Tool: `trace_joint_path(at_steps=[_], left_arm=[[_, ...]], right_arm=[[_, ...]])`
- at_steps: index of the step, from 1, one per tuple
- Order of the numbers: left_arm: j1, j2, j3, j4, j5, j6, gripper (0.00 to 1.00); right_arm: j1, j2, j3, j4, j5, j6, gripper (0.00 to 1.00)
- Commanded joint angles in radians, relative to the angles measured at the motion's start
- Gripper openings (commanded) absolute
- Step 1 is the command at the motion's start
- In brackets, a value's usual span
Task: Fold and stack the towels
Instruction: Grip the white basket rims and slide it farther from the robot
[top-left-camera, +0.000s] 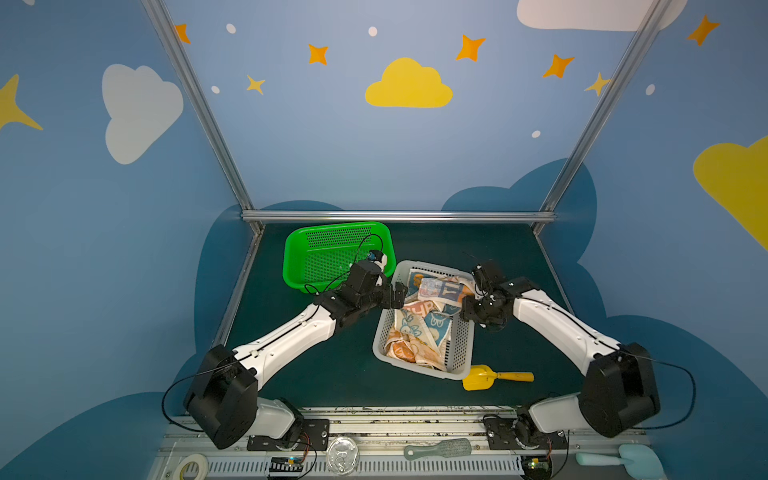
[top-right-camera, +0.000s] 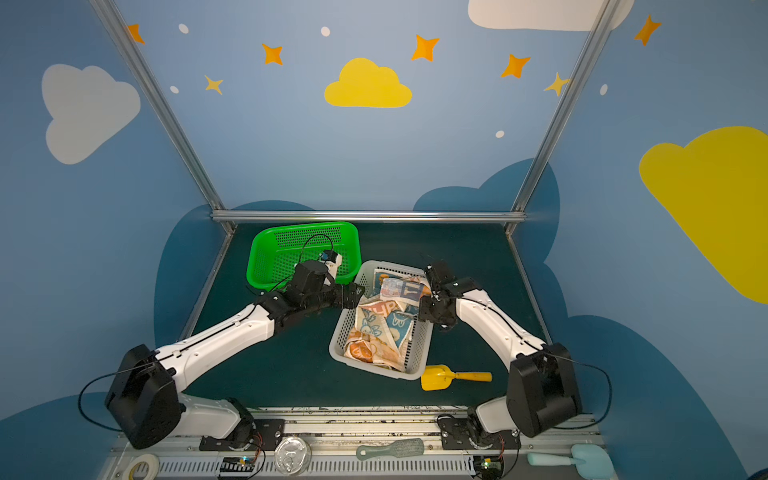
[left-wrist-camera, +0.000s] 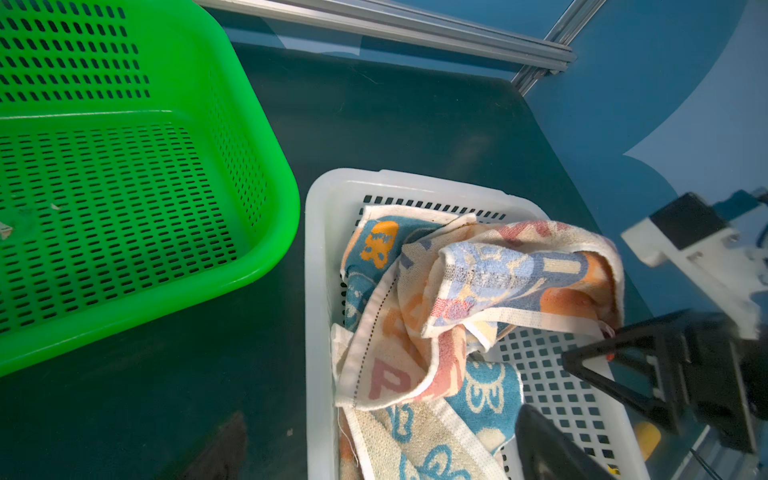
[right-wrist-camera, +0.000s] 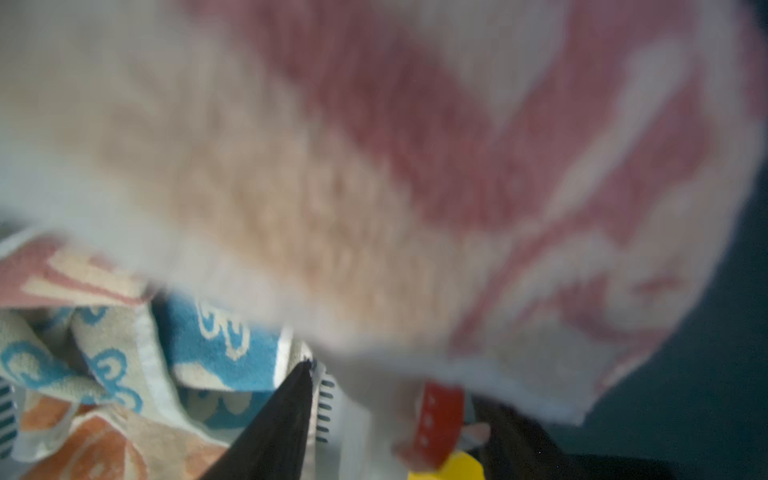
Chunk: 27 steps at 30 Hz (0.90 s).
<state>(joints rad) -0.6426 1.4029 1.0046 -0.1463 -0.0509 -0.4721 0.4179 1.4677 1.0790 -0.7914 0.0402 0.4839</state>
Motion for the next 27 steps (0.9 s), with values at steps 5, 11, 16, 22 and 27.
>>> trace_joint_path(at_steps=[5,11,16,22,27], left_arm=[[-0.010,-0.007,0.021,-0.021,0.041,-0.029,1.00],[-0.024,-0.008,0.024,-0.030,0.060,-0.023,1.00],[-0.024,-0.022,0.009,-0.019,0.059,-0.012,1.00],[-0.025,-0.027,0.005,-0.023,0.056,0.013,1.00],[-0.025,-0.040,-0.001,-0.023,0.047,0.036,1.00]], right_arm=[[-0.056,0.131,0.147,-0.150,0.007,-0.027,0.21],[-0.119,0.155,0.188,-0.173,0.051,-0.067,0.03],[-0.176,0.191,0.240,-0.181,0.052,-0.079,0.00],[-0.233,0.249,0.342,-0.182,0.016,-0.079,0.00],[-0.264,0.341,0.489,-0.224,0.048,-0.150,0.00]])
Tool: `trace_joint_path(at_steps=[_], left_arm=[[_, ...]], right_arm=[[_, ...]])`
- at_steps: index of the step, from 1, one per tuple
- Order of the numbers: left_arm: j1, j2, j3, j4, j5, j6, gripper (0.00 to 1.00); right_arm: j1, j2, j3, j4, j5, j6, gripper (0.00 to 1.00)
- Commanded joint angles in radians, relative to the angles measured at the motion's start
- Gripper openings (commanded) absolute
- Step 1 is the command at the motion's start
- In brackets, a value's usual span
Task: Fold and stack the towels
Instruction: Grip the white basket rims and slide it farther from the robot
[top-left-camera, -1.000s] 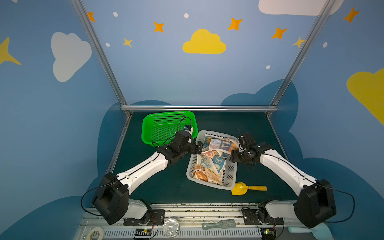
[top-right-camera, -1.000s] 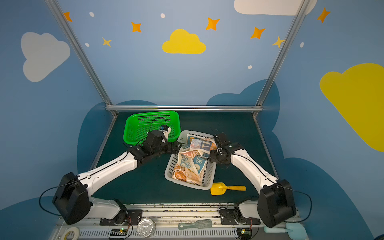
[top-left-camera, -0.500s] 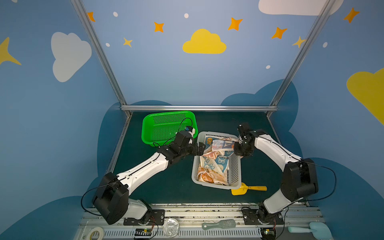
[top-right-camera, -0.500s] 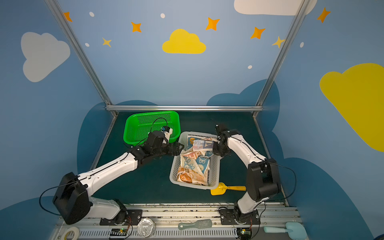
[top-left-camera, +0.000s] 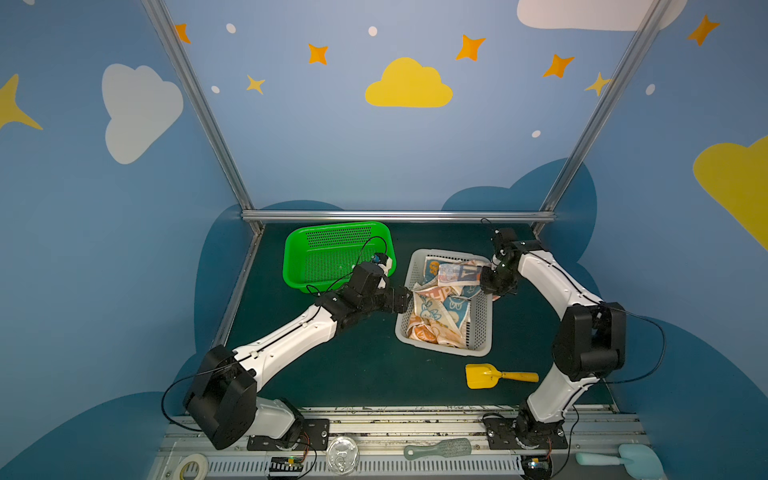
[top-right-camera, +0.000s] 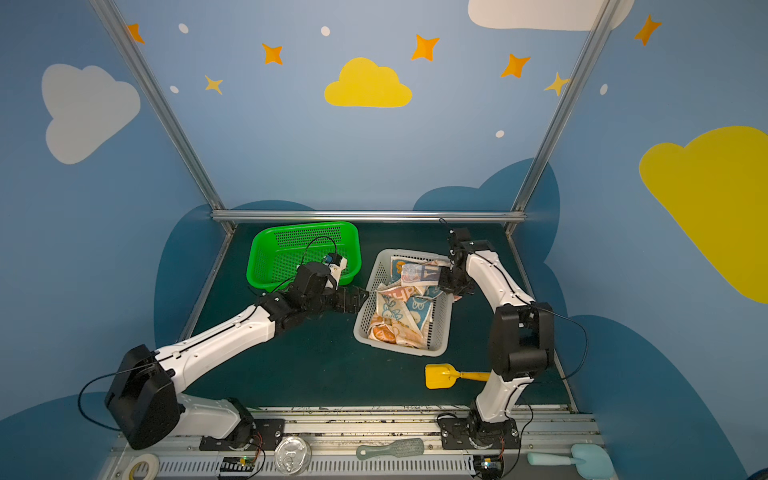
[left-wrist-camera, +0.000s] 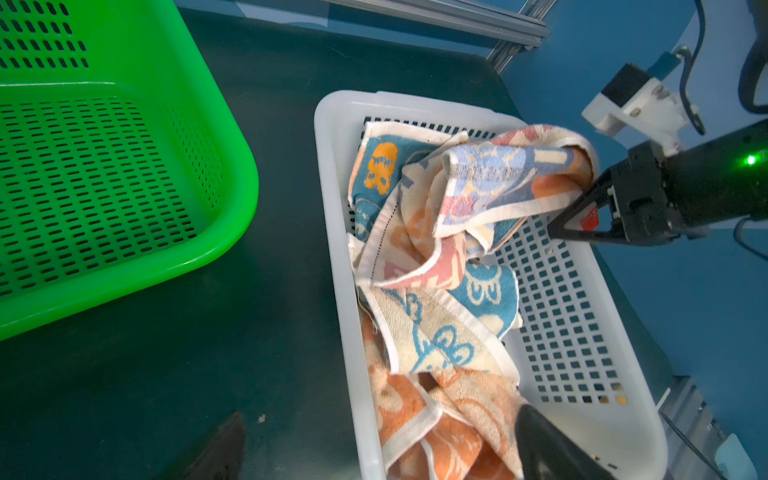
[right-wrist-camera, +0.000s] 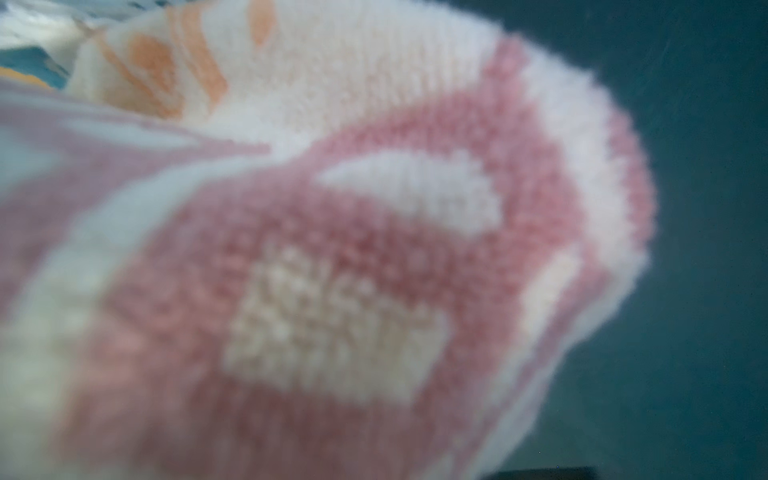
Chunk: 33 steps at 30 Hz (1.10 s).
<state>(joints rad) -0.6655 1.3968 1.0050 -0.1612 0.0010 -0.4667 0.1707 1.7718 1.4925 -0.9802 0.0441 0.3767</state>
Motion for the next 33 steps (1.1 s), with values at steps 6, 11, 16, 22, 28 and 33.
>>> trace_joint_path(at_steps=[6,11,16,22,28,33], left_arm=[[-0.002,-0.024,-0.013,0.021,-0.013,0.038,1.00],[-0.002,0.024,0.005,0.048,-0.004,0.019,1.00],[-0.005,0.092,0.063,0.041,0.000,0.018,1.00],[-0.012,0.205,0.182,0.006,0.004,0.038,1.00],[-0.021,0.361,0.343,-0.039,0.076,0.049,1.00],[-0.020,0.536,0.575,-0.176,0.154,0.042,1.00]], right_arm=[[-0.037,0.159,0.237,-0.092,0.158,-0.189,0.00],[-0.060,0.232,0.282,-0.095,0.262,-0.265,0.00],[-0.097,0.282,0.314,-0.097,0.315,-0.283,0.00],[-0.129,0.274,0.355,-0.094,0.307,-0.280,0.31],[-0.143,0.192,0.374,-0.121,0.268,-0.192,0.75],[-0.142,0.074,0.284,-0.066,0.139,-0.117,0.96]])
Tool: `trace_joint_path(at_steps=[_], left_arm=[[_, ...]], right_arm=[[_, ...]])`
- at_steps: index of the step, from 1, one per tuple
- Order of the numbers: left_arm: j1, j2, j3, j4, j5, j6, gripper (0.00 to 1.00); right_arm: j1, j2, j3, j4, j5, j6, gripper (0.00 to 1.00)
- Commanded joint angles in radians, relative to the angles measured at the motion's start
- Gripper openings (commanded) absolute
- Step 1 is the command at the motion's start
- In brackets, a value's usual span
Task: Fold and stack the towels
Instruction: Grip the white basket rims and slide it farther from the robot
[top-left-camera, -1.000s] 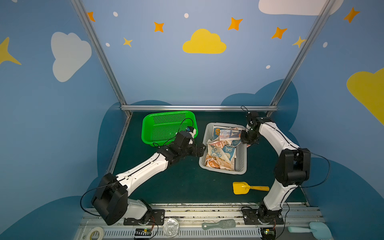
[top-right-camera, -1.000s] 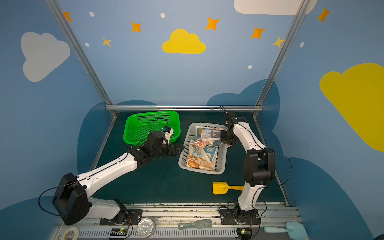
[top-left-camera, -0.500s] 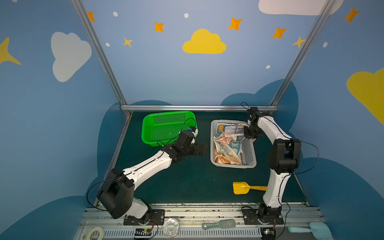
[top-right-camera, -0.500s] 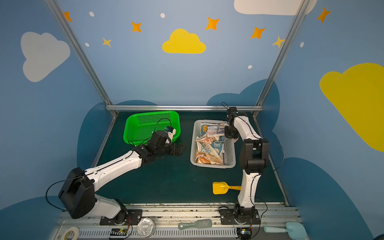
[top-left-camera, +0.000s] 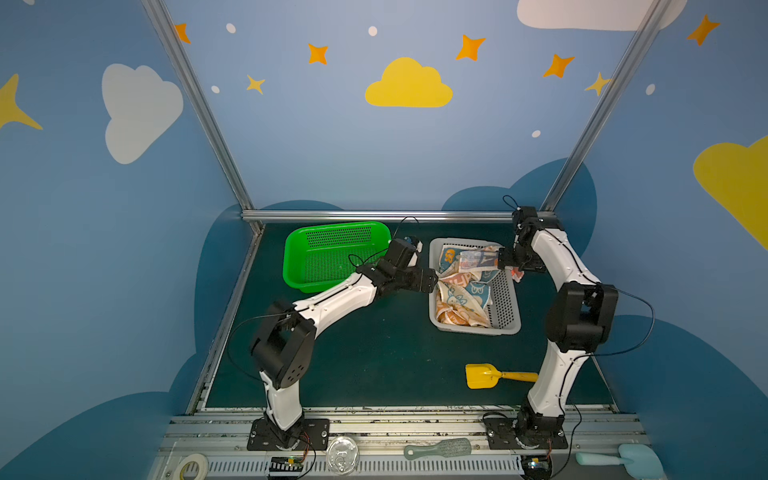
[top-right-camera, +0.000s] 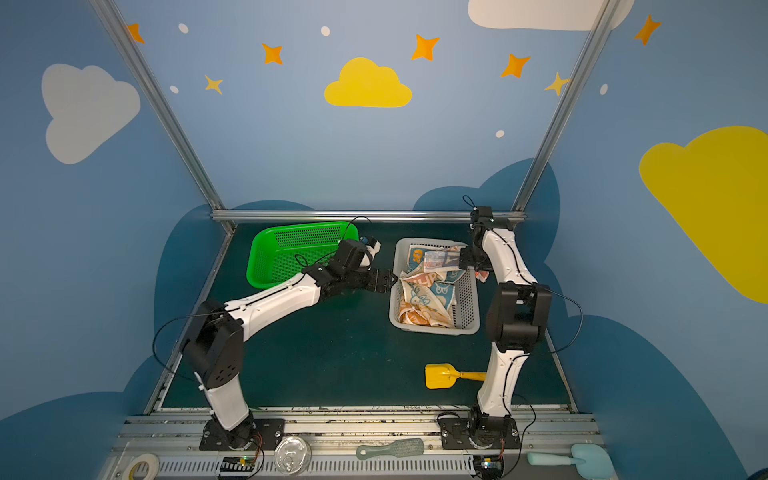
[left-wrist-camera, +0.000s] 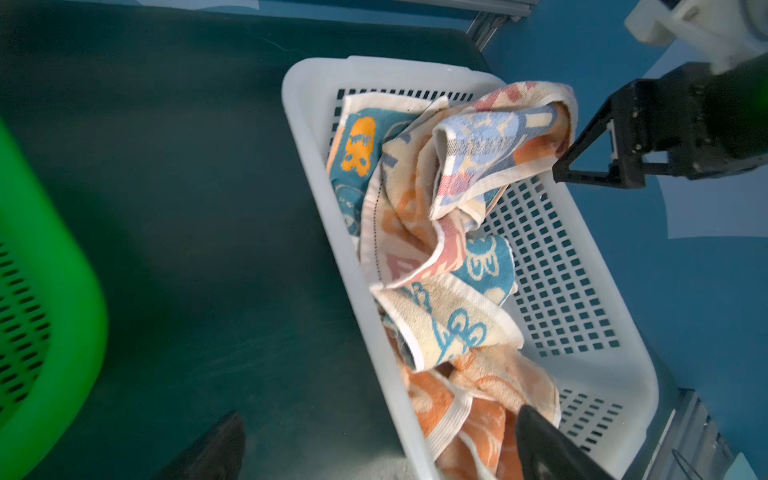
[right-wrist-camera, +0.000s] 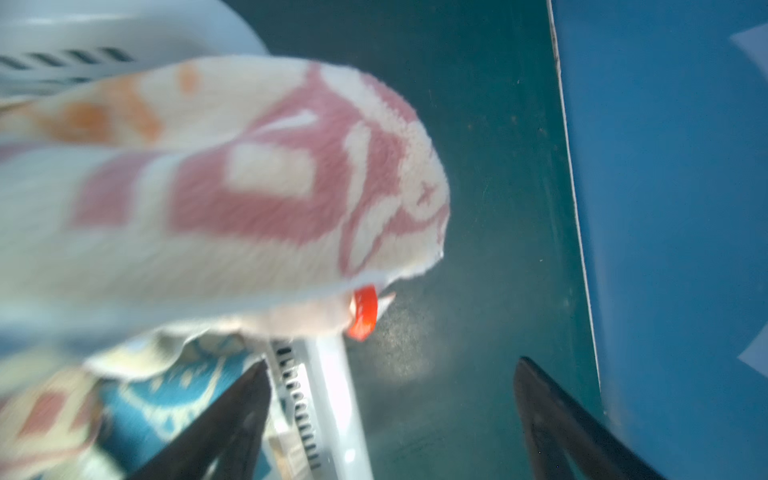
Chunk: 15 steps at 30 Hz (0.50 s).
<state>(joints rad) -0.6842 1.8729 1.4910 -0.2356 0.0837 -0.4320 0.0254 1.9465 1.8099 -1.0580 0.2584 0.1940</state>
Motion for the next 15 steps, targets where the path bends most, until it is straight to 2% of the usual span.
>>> trace_joint_path(at_steps=[1,7,15], left_arm=[[-0.003,0.085,0.123,-0.119,0.078,-0.007,1.00],[-0.003,0.200,0.222,-0.110,0.122,-0.101,1.00],[-0.042,0.319,0.340,-0.131,0.143,-0.143,1.00]], right_arm=[[0.002,-0.122,-0.052,0.023,-0.102,0.078,0.97],[0.000,-0.247,-0.192,0.098,-0.193,0.120,0.98],[-0.003,-0.302,-0.258,0.111,-0.266,0.148,0.98]])
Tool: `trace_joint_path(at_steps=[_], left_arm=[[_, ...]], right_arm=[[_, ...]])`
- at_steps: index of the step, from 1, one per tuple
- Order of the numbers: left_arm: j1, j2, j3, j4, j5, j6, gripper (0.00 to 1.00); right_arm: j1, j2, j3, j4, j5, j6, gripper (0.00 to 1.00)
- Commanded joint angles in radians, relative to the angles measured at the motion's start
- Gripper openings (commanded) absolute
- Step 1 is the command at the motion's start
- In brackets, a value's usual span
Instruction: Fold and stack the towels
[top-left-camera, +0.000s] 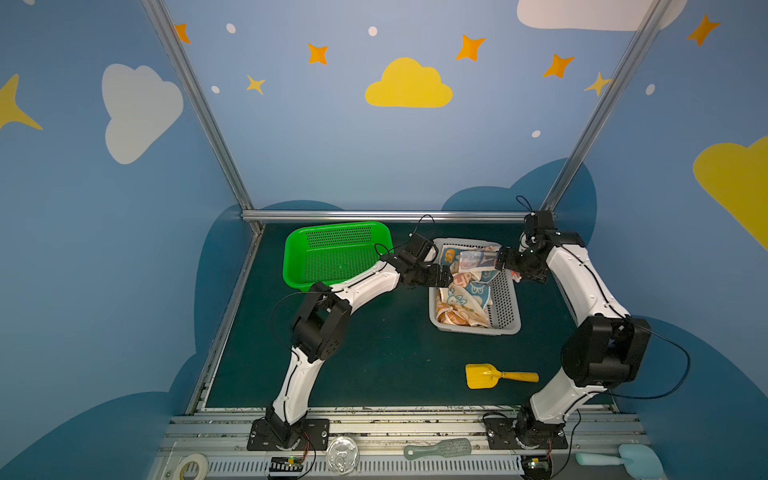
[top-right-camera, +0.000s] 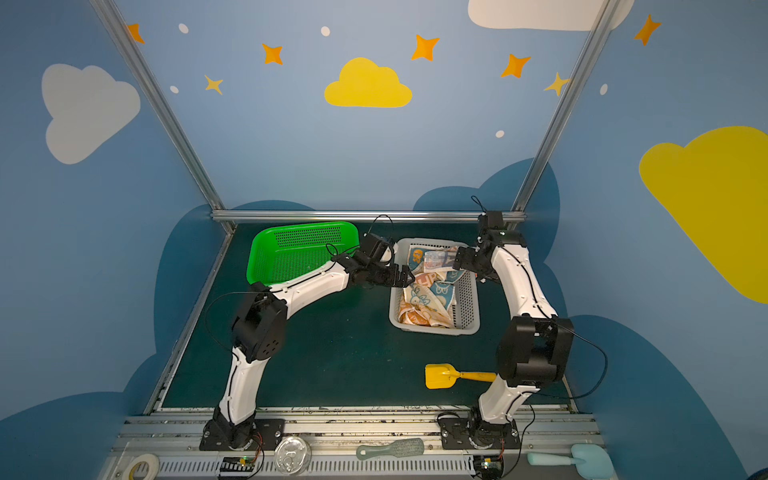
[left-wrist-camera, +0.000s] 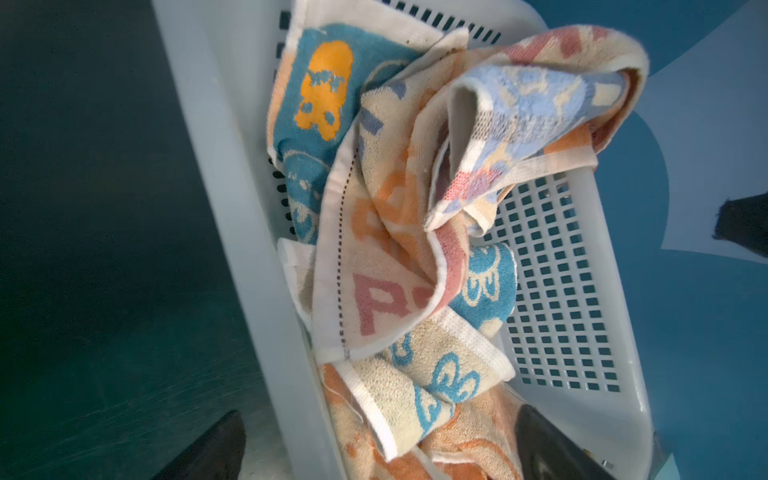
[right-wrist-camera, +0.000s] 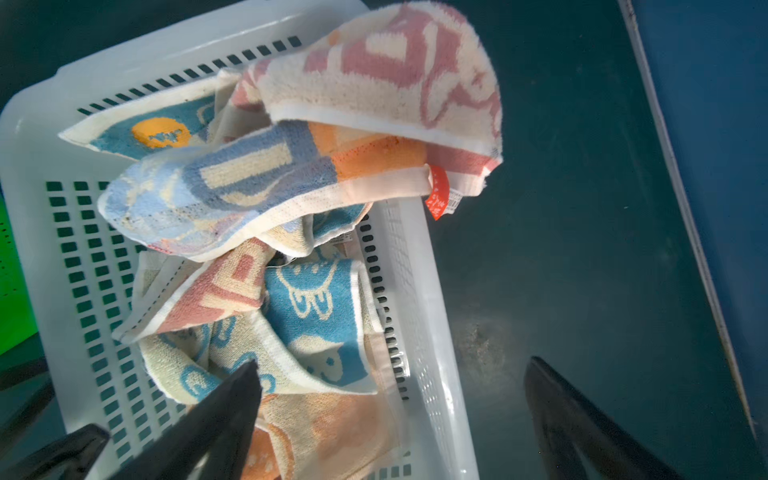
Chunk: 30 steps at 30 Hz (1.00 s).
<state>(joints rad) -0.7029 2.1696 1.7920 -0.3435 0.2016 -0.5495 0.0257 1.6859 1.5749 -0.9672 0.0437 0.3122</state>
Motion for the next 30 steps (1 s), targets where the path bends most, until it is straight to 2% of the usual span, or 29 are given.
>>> trace_joint_path(at_steps=[1,14,18,21,24,27,30], left_arm=[[-0.028,0.035,0.052,-0.022,0.039,-0.032,1.00],[-0.102,0.231,0.342,-0.026,0.076,-0.095,1.00],[-0.107,0.245,0.405,-0.047,0.099,-0.092,1.00],[-0.094,0.164,0.327,-0.064,0.060,-0.054,1.00],[-0.064,0.019,0.166,-0.016,0.039,-0.036,1.00],[-0.026,-0.146,0.011,0.013,-0.001,-0.016,1.00],[0.008,-0.299,-0.132,0.018,-0.037,0.010,1.00]], right_arm=[[-0.005,-0.049,-0.032,0.024,-0.058,0.033,0.98],[-0.080,-0.115,-0.111,0.034,-0.124,0.092,0.98],[-0.117,-0.137,-0.115,0.020,-0.141,0.108,0.98],[-0.119,-0.150,-0.120,0.021,-0.178,0.107,0.98],[-0.103,-0.157,-0.146,0.058,-0.236,0.099,0.98],[-0.032,-0.143,-0.153,0.083,-0.231,0.058,0.98],[0.085,-0.103,-0.137,0.088,-0.173,0.036,0.98]])
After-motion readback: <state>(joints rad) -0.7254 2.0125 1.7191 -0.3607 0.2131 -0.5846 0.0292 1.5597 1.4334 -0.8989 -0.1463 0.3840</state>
